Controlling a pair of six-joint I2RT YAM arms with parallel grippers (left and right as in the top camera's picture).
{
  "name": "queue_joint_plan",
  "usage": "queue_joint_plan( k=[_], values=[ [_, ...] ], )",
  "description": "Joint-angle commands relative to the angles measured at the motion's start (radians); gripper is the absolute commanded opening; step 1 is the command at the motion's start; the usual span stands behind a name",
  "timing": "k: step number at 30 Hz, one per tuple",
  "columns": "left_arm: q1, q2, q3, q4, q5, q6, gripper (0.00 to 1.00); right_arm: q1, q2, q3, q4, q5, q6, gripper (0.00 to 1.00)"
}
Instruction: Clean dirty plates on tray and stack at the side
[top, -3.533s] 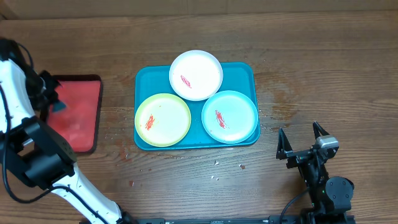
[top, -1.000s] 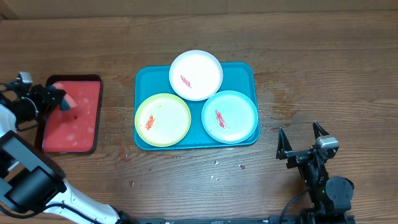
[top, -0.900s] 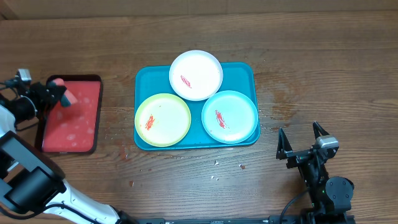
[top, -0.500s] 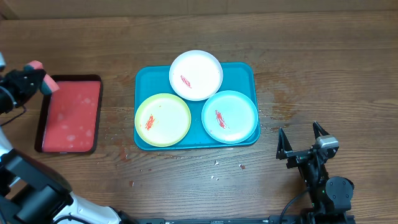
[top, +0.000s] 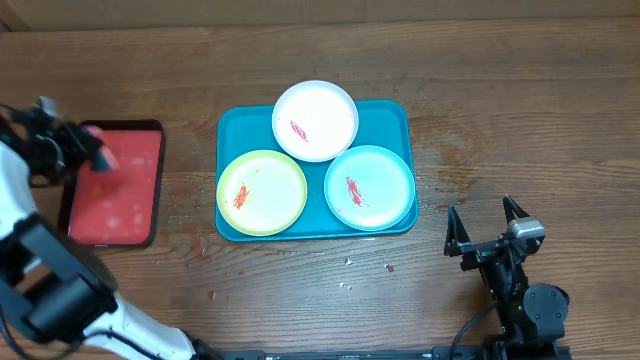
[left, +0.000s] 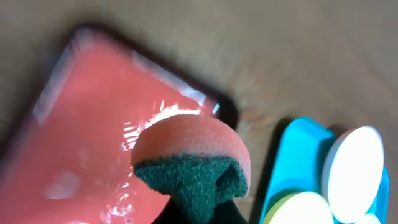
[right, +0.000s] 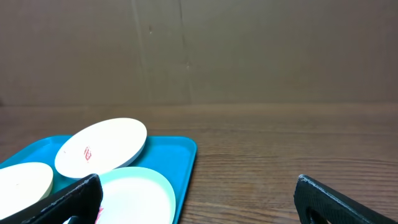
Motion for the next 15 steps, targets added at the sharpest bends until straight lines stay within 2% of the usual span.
queue_joint_plan(
  k=[1,4,8,10,15],
  values=[
    [-0.019,-0.149,0.049,0.005,-0.047,0.075,0.04,-0.003,-0.011,-0.01,0.004,0.012,0.0,1.0],
    [-0.049,-0.122,-0.018,0.046,-0.158,0.075,0.04,-0.003,-0.011,-0.01,0.004,0.012,0.0,1.0],
    [-0.063,-0.025,-0.136,0.152,-0.199,0.034,0.04,-0.003,-0.011,-0.01,0.004,0.012,0.0,1.0],
    [-0.063,0.01,-0.127,0.135,-0.182,0.01,0.04,-0.003,-0.011,-0.01,0.004,0.012,0.0,1.0],
    [-0.053,-0.055,0.056,-0.027,-0.134,-0.034,0.04,-0.003,-0.011,-0.01,0.004,0.012,0.0,1.0]
  ],
)
